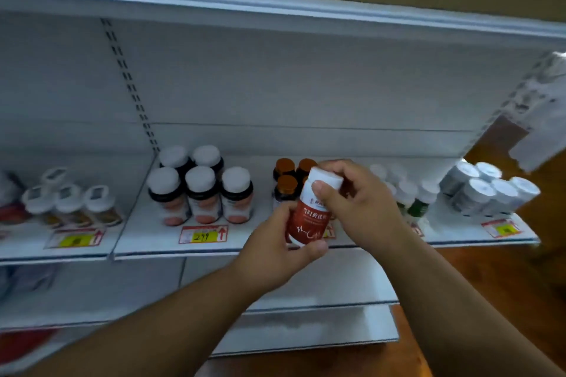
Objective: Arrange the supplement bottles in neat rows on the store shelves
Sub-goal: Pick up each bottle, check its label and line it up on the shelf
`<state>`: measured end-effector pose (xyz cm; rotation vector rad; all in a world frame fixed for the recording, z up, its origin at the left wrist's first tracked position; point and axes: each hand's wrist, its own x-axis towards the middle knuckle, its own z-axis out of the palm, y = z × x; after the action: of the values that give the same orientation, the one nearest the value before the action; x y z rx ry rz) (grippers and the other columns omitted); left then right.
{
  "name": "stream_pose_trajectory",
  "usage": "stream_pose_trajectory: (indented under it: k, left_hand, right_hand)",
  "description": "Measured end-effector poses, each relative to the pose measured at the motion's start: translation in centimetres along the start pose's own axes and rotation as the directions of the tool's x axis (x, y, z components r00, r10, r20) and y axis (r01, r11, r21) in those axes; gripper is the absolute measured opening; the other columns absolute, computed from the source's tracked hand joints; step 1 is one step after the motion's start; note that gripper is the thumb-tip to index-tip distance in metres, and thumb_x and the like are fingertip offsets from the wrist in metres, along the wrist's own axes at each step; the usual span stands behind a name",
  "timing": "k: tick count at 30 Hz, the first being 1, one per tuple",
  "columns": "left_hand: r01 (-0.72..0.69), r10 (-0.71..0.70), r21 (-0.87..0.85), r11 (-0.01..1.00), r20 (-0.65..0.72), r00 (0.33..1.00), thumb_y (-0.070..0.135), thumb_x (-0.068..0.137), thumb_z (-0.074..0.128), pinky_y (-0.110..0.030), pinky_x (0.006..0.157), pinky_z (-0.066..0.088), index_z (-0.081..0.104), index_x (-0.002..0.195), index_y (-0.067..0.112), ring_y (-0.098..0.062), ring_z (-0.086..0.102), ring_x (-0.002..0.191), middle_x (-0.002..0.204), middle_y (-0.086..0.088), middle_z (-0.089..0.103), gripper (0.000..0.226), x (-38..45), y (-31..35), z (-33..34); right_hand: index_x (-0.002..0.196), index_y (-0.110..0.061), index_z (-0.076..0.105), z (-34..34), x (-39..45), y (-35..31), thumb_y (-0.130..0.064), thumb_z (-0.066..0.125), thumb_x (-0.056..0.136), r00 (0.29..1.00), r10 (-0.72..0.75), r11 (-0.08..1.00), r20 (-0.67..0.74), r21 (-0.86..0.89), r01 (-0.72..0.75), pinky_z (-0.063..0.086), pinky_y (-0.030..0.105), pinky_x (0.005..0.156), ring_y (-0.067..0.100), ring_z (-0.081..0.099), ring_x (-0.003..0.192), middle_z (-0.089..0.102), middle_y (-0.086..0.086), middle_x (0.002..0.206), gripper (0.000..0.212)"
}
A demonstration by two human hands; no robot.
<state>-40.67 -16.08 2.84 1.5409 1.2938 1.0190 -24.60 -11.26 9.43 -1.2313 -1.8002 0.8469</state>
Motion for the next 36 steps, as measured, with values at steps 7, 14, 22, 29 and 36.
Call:
stream_pose_trajectory:
  k: [7,14,22,29,36]
  left_hand:
    - [0.092,-0.08,0.038,0.995,-0.239,0.968,0.063,0.065,0.073,-0.027,0.085,0.053,0.048,0.118,0.039,0.0,0.063,0.097,0.107,0.016,0.065,0.063,-6.3,-2.1,-7.3]
    - [0.113,-0.08,0.069,0.991,-0.367,0.927,0.061,0.065,0.07,-0.037,0.09,0.05,0.049,0.123,0.033,-0.006,0.062,0.098,0.109,0.012,0.065,0.068,-15.4,-5.7,-18.9]
    - [0.156,-0.008,0.266,0.951,-0.486,0.874,0.068,0.067,0.065,-0.016,0.08,0.044,0.039,0.12,0.049,0.008,0.055,0.099,0.113,0.026,0.056,0.063,-20.8,-8.8,-31.8]
    - [0.217,0.113,0.475,0.853,-0.574,0.811,0.06,0.074,0.063,-0.019,0.086,0.045,0.044,0.126,0.034,-0.001,0.056,0.104,0.113,0.015,0.058,0.06,-17.6,-10.8,-38.4]
    - [0.264,0.272,0.791,0.553,-0.47,0.84,0.054,0.07,0.064,-0.036,0.086,0.045,0.057,0.119,0.02,-0.025,0.055,0.103,0.112,-0.005,0.062,0.06,-14.3,-11.0,-45.1]
  right_hand:
    - [0.105,-0.039,0.063,9.1,-0.5,-3.4,-0.038,0.067,0.086,0.978,-0.112,0.988,0.177,0.128,0.09,0.05,0.011,0.069,-0.006,0.062,0.088,0.063,-0.024,0.098,0.02]
    - [0.104,-0.042,0.062,22.1,-2.7,-10.5,-0.031,0.069,0.085,0.96,-0.168,0.975,0.222,0.179,0.13,0.049,0.01,0.066,-0.004,0.062,0.082,0.064,-0.027,0.095,0.023]
    - [0.111,-0.04,0.056,33.3,-2.8,-18.3,-0.032,0.067,0.083,0.966,-0.183,0.978,0.181,0.133,0.16,0.051,0.02,0.073,-0.006,0.061,0.082,0.063,-0.024,0.099,0.031]
    - [0.136,-0.035,0.044,37.6,3.6,-20.4,-0.036,0.061,0.084,0.976,-0.186,0.982,0.113,0.055,0.181,0.054,0.038,0.088,0.015,0.059,0.108,0.05,-0.006,0.133,0.055]
    - [0.135,-0.028,0.045,42.8,11.8,-22.1,-0.032,0.06,0.085,0.966,-0.21,0.958,0.152,-0.165,0.234,0.036,0.026,0.082,0.013,0.046,0.098,0.044,0.004,0.13,0.053]
